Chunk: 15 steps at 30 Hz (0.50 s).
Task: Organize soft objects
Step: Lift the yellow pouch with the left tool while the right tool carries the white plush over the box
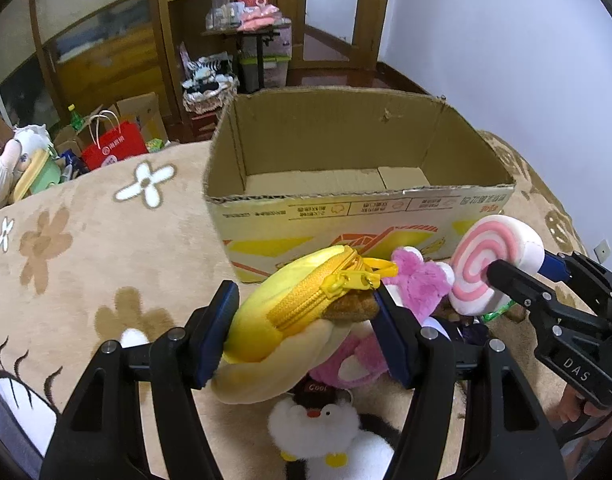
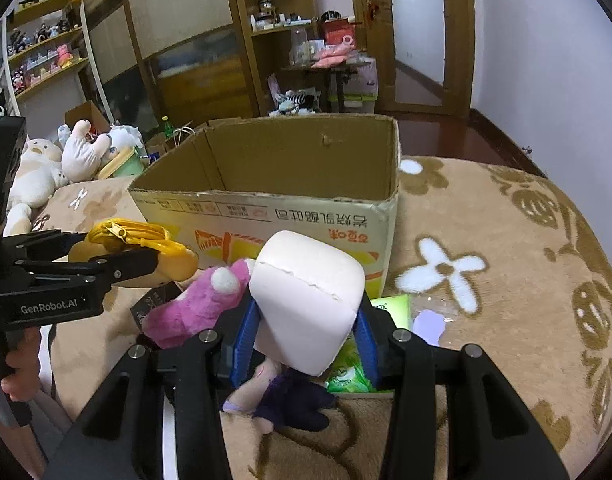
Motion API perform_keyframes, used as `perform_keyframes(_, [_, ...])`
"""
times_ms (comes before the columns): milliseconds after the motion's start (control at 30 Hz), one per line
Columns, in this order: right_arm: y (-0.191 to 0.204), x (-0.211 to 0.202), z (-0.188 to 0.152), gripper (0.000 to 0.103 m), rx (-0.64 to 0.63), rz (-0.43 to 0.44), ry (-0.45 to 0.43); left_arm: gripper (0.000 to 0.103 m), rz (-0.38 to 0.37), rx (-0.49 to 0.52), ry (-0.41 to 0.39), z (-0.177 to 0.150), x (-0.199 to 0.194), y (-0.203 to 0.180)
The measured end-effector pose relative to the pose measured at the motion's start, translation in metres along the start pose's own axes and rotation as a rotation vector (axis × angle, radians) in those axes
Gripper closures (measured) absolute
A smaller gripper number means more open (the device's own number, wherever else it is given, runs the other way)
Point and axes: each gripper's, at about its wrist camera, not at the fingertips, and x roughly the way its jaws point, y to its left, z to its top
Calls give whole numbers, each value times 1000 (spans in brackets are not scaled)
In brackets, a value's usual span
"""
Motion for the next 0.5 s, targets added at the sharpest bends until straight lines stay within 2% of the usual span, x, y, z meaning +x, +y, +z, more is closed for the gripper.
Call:
perform_keyframes(167, [3, -14, 0, 57, -13, -25, -39, 39, 7, -6, -24, -3, -12, 0])
perform_keyframes(500, [7, -43, 2, 57, -41, -55, -147, 38, 47, 16, -122, -13, -48, -4])
